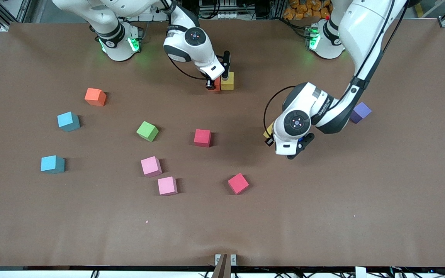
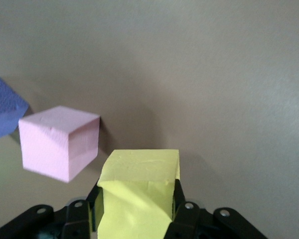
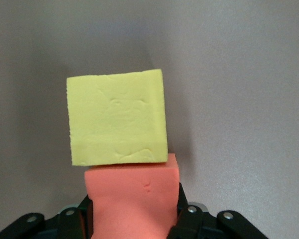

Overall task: Arrange 11 blocks into digit 3
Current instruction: 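Grasp the second yellow block with the left gripper and carry it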

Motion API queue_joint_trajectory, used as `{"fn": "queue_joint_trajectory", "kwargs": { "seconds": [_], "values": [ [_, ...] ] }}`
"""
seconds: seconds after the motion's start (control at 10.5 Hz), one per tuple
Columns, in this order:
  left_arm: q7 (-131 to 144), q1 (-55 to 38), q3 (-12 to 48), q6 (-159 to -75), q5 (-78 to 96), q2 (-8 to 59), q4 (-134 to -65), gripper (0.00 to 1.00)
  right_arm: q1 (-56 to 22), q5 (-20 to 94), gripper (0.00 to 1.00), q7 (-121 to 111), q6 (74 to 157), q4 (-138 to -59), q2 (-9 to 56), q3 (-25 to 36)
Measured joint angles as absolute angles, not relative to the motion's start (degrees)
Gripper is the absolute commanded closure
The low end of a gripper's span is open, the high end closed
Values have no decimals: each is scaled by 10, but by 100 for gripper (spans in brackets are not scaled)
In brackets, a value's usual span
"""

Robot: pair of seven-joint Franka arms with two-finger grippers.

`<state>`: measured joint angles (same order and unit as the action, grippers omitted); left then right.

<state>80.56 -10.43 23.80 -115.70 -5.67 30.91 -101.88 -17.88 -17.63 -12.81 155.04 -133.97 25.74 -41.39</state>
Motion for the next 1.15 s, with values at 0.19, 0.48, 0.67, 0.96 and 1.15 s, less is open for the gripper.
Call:
{"fn": "queue_joint_trajectory", "kwargs": {
  "seconds": [0.19,0.48,0.67,0.96,1.15],
  "values": [
    [839,-105,250,-1157,-56,300,-1032,57,-179,-176,71,-128,1551,-1339,259,-414],
    [844,-104,251,-1157,-56,299,-1036,57,-179,-176,0,-128,1551,-1339,259,-414],
    [849,-104,251,-1157,-53,299,-1036,57,-179,-176,0,-128,1551,-1339,260,-414],
    [907,-105,261,-1157,-50,299,-1037,57,-178,-176,0,-128,1550,-1338,262,-413],
    [966,-107,281,-1157,-50,295,-1044,57,-177,-177,0,-128,1550,-1333,261,-413]
  ]
}}
